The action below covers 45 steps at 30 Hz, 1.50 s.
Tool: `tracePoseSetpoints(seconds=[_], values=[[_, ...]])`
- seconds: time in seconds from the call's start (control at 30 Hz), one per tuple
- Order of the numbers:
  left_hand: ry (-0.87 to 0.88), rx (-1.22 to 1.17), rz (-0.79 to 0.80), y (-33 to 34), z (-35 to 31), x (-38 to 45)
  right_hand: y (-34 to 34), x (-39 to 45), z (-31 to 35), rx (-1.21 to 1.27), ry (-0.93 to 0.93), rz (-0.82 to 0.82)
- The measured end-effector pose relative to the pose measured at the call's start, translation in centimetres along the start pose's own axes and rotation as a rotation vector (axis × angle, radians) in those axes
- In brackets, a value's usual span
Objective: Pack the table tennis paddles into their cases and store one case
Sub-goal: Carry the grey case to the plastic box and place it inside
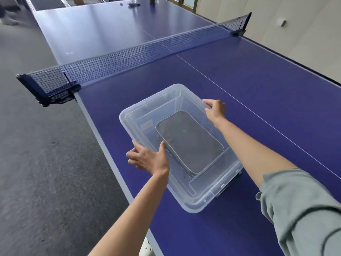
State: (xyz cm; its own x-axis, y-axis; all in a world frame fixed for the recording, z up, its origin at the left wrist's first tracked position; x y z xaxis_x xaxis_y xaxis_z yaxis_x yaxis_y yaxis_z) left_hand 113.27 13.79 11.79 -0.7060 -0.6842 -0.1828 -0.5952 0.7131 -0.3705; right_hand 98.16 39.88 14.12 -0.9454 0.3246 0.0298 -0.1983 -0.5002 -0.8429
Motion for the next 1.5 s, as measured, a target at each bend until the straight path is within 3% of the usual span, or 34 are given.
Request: tracePoseSetpoints(seconds=[0.2, 0.5, 0.87, 1.17, 1.23, 1.37, 1.5], values=[[0.027, 0.004, 0.027, 1.2, -0.2, 0.0, -0.1, 0.0, -0.7, -0.132, 0.007, -0.066], [0.018, 0.067, 0.020, 1.9, -0.3, -0.3, -0.3, 0.0, -1.2, -0.141, -0.005, -0.068], [0.030, 0.020, 0.080, 2.4, 0.0, -0.2, 0.6, 0.5, -1.2, -0.225, -0.059, 0.024], [0.071, 0.073, 0.134, 3.0, -0.1, 0.8, 1.8, 0.4, -1.2, -0.272, -0.087, 0.005], [0.140, 0.135, 0.140, 3.1, -0.5, 0.6, 2.0, 0.3, -1.3, -0.289, -0.110, 0.000], [0.359, 0.487, 0.179, 4.5, -1.6, 0.0, 2.6, -0.8, -1.1, -0.413, -0.218, -0.020], [0.393, 0.605, 0.217, 5.1, -1.1, 0.1, 3.2, -1.9, -0.8, -0.483, -0.233, -0.017]])
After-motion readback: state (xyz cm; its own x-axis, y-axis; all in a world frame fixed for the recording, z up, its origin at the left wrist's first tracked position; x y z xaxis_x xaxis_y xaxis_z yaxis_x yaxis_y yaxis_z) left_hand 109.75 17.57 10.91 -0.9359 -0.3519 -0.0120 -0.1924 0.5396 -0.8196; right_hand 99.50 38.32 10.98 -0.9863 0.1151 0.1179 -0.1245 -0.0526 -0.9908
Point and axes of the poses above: each hand's wrist, its own x-axis towards the middle knuckle, its own y-axis out of the palm, z = x × y, the point moved 6 cm from there along x, towards the middle knuckle, and after that the axes turned 11 degrees about -x, right-handed, at the moved point
